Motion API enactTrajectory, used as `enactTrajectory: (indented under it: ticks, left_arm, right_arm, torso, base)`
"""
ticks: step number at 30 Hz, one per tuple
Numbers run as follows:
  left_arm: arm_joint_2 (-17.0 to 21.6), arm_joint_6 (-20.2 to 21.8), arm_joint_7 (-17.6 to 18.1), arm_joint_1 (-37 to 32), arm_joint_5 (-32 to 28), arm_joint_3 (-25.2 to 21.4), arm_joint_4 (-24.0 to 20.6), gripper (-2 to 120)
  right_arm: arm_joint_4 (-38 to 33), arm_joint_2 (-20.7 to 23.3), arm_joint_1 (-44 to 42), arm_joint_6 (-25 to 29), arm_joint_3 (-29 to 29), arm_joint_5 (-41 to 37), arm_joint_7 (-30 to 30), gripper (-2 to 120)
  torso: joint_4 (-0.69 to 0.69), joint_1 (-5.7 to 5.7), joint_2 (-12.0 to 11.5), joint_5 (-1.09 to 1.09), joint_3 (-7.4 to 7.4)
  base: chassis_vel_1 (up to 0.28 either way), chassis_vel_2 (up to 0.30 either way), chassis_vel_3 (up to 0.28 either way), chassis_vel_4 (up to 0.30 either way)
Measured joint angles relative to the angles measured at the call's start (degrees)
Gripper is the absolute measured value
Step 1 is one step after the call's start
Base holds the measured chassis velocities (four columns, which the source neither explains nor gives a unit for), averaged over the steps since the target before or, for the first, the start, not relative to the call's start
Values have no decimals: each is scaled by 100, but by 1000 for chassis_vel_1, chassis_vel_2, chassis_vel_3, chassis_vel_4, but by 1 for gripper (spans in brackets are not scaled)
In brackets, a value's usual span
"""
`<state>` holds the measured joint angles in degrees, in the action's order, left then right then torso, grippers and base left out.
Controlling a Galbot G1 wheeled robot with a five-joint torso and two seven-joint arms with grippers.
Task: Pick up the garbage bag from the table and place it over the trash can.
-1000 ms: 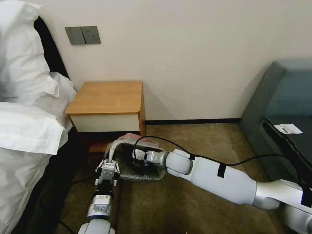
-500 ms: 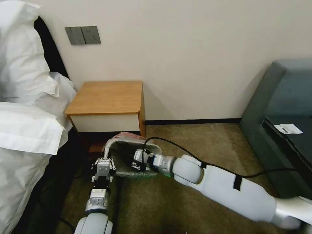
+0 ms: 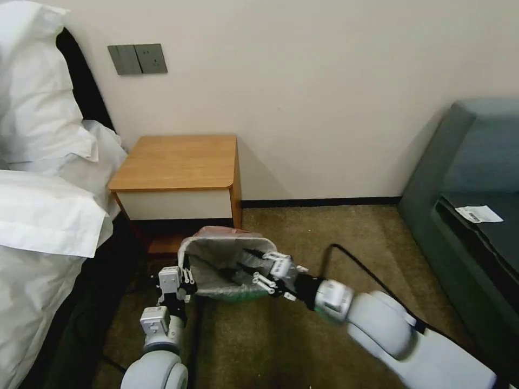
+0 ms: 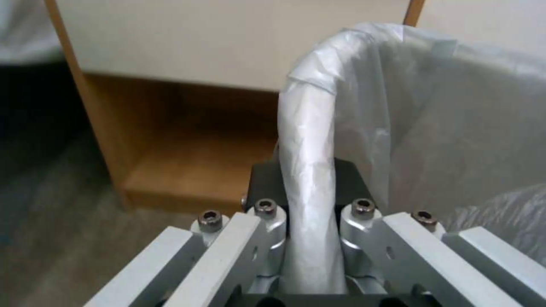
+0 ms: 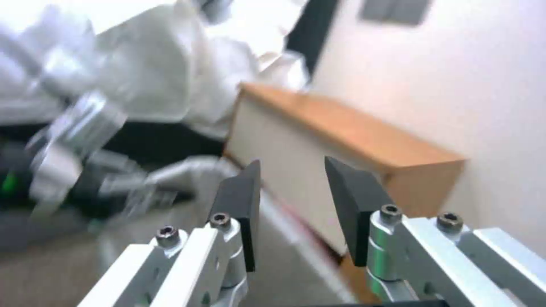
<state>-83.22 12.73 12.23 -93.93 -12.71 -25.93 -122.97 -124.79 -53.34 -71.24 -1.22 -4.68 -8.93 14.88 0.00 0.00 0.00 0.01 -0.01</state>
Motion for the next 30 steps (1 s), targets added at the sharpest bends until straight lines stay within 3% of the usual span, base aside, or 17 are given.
enactTrajectory:
  ticks: [8, 13, 14, 16, 20, 30]
  left_arm:
    - [142, 199, -308, 54, -435, -71, 57, 8]
    - [197, 181, -469, 138, -698, -89, 210, 8]
    - [197, 181, -469, 138, -698, -89, 210, 8]
    - [212, 198, -438, 162, -804, -80, 298, 8]
    - [223, 241, -365, 173, -919, -65, 388, 8]
    - [224, 466, -386, 147, -1197, -8, 528, 8]
  right_arm:
    - [-103, -689, -794, 513, -811, 240, -111, 30]
    - [260, -1668, -1339, 989, -1159, 688, -784, 30]
    - [260, -1668, -1339, 989, -1159, 688, -784, 30]
    - [444, -2302, -1557, 1208, -1363, 800, -1115, 30]
    - [561, -2765, -1706, 1395, -1581, 832, -1171, 30]
    - [697, -3050, -1755, 1549, -1508, 970, -1123, 30]
  torso:
    - [1, 0, 0, -2, 0]
    - [0, 0, 0, -2, 0]
    - [0, 0, 0, -2, 0]
    - [0, 0, 0, -2, 0]
    - [0, 0, 0, -1, 1]
    - [1, 0, 0, 0, 0]
  base:
    - [0, 0, 0, 0]
    - [0, 0, 0, 0]
    - [0, 0, 0, 0]
    - [0, 0, 0, 0]
    - [0, 0, 0, 0]
    - [0, 0, 0, 0]
